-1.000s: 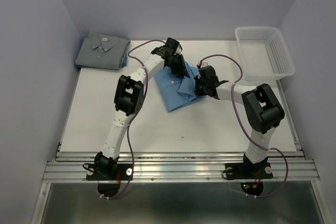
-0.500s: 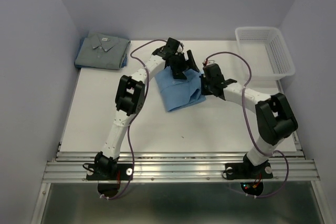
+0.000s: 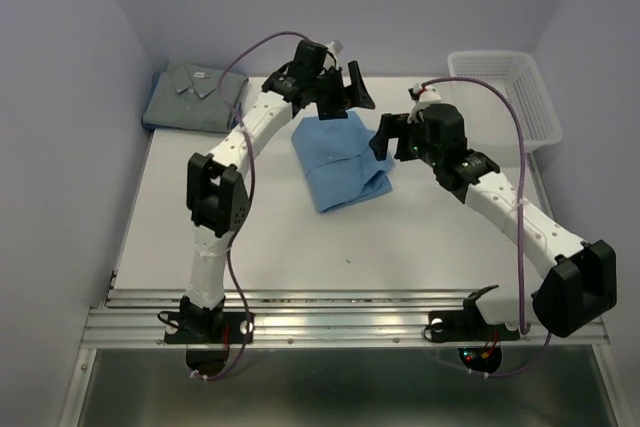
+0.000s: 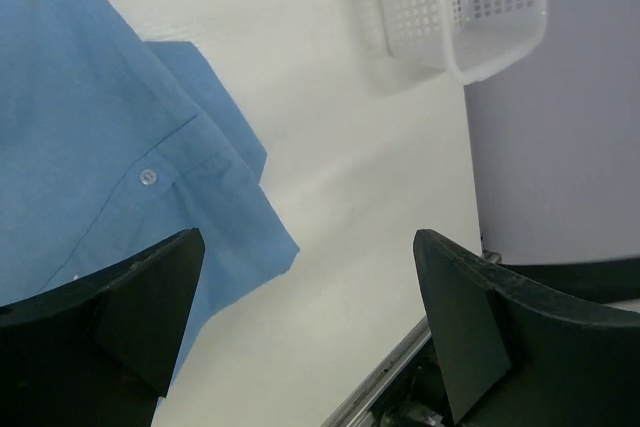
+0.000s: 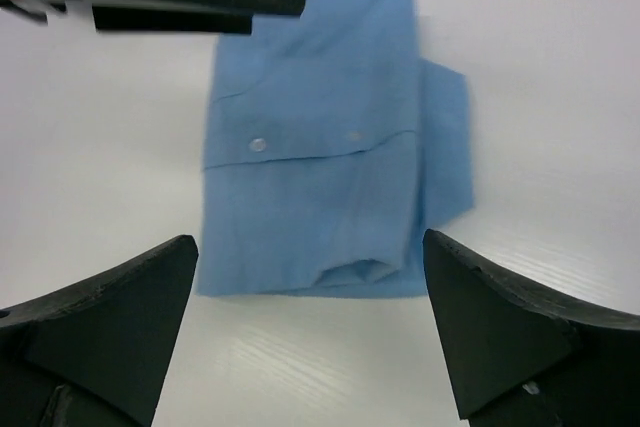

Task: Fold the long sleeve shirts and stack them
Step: Fold the shirt

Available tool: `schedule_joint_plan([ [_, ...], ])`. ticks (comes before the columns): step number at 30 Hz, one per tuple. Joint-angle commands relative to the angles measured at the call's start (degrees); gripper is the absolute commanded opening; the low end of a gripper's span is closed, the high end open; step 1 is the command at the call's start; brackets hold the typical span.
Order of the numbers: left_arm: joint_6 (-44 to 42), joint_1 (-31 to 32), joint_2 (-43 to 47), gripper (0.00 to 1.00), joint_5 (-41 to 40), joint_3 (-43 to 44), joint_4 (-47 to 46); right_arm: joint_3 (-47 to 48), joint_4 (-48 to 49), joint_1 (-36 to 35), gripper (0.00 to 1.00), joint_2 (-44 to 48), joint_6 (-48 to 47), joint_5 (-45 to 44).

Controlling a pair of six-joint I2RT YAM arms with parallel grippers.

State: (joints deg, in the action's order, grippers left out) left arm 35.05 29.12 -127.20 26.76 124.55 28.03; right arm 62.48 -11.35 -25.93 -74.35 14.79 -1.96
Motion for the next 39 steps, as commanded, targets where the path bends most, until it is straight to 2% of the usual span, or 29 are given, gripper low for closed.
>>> schedule_joint_plan([
  [1,-4.46,-3.19,11.0,0.99,-4.43,-8.43,-1.22,1.5,7.56,-0.17,1.0,-6.93,1.03,25.92],
  [3,-4.55,-5.47,12.23,0.99,-4.7,-13.78,-2.18,3.25,9.32,-0.17,1.0,-12.8,1.99,31.02],
  [5,-4.81,-6.44,11.89,0.99,-4.53,-15.47,-2.98,5.97,9.51,-0.17,1.0,-16.69,2.52,30.61],
  [10,-7.27,-6.63,3.64,0.99,1.08,-11.1,-2.63,9.85,7.32,0.35,1.0,-26.88,4.63,24.46],
  [14,-8.24,-7.06,-3.13,0.99,0.4,-7.13,0.35,8.02,6.87,3.59,1.0,-30.14,7.26,21.39],
  [25,-9.56,-9.43,-8.68,0.99,1.89,-14.68,-2.37,4.49,6.96,8.79,1.0,-39.9,4.73,23.05],
  [27,-9.12,-9.61,-7.98,0.99,1.71,-17.92,-2.98,5.63,7.05,10.02,1.0,-42.63,4.64,22.7],
  [31,-7.02,-9.61,-0.61,0.99,-1.26,-26.98,-6.49,7.04,6.87,11.43,1.0,-44.4,3.59,22.96],
  [36,-5.61,-8.73,10.18,0.99,-5.57,-34.71,-7.99,9.32,3.28,11.43,1.0,-38.35,-0.28,24.45],
  [39,-5.34,-8.73,13.98,0.99,-8.56,-34.56,-7.47,10.47,2.39,11.43,1.0,-34.83,-2.3,29.98],
])
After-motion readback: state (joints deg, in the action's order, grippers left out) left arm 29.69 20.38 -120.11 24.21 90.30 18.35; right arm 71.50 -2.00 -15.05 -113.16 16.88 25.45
